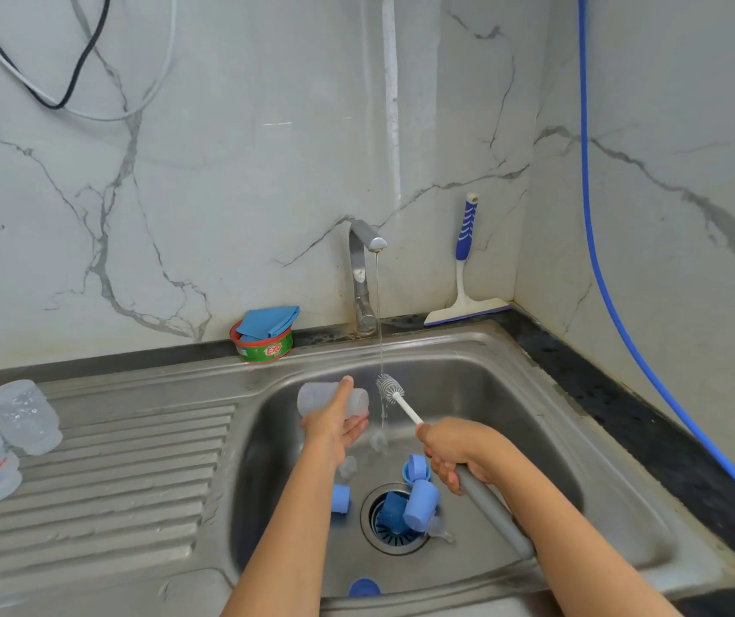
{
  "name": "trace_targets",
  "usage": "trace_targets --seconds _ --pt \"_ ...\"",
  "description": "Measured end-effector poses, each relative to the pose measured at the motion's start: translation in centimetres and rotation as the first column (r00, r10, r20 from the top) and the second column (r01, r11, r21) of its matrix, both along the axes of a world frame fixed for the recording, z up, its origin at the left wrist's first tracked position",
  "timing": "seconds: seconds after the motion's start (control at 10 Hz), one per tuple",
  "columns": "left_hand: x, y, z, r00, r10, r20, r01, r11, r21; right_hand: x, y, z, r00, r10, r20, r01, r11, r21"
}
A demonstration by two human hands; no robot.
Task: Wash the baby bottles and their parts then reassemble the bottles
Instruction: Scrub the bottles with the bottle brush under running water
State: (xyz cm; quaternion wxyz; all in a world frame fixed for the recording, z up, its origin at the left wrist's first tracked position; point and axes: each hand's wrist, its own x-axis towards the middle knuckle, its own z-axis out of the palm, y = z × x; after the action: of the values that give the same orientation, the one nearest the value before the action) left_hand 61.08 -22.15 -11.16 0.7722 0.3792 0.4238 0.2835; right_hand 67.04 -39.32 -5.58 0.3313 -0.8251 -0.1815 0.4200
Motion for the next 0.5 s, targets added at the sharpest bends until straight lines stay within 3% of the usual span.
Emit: trace_targets --seconds 0.1,0.3,0.5 --pt "0.9 -0.4 1.0 0.995 -0.061 0.08 0.068 0.993 -0.092 0.2 -0.4 0.0 0.997 -0.059 0.054 0.055 0.995 0.081" --pt "4.3 -1.0 3.8 0.98 -0.165 0.114 0.176 0.979 -0.099 0.7 -1.0 0.7 0.968 -0.039 0.248 0.033 0.999 0.027" --pt "6.3 -1.0 3.8 0.977 -0.182 0.109 0.194 0.973 -0.122 0.8 -1.3 0.8 0.946 -0.086 0.313 0.098 0.995 -0.025"
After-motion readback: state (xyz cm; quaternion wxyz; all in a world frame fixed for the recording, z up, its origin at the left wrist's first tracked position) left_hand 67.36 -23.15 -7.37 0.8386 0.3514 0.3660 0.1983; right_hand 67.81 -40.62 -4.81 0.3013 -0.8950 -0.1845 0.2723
